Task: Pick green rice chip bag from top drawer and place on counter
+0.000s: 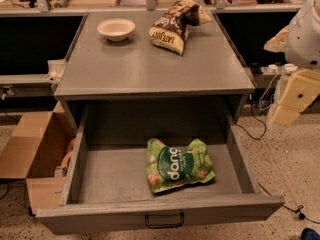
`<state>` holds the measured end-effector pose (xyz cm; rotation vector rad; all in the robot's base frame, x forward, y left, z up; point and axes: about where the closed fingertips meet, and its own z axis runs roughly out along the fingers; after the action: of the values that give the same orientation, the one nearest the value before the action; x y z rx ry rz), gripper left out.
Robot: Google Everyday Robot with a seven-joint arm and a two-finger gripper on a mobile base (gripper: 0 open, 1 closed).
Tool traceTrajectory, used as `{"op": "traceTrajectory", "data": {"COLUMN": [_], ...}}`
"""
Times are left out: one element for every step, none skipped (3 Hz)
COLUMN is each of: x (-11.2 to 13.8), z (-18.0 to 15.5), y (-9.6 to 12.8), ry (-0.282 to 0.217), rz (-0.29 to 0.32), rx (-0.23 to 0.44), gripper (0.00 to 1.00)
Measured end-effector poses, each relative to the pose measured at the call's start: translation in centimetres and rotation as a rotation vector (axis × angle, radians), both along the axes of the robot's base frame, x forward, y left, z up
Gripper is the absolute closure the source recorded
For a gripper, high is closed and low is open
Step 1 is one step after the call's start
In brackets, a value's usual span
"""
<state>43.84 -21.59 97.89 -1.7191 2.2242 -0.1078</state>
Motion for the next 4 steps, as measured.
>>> {"op": "traceTrajectory", "data": {"x": [0.0, 0.8, 1.6, 1.9], "z": [0.0, -3.6, -9.9, -16.4], "y": [0.0, 0.9, 2.6, 4.8], "ry": [-0.002, 0.031, 0.083, 0.126], "rz": [0.001, 0.041, 0.120, 0.198], "rx": [0.000, -0.006, 0.011, 0.049], "gripper": [0.00, 0.00, 0.00, 0.00]}}
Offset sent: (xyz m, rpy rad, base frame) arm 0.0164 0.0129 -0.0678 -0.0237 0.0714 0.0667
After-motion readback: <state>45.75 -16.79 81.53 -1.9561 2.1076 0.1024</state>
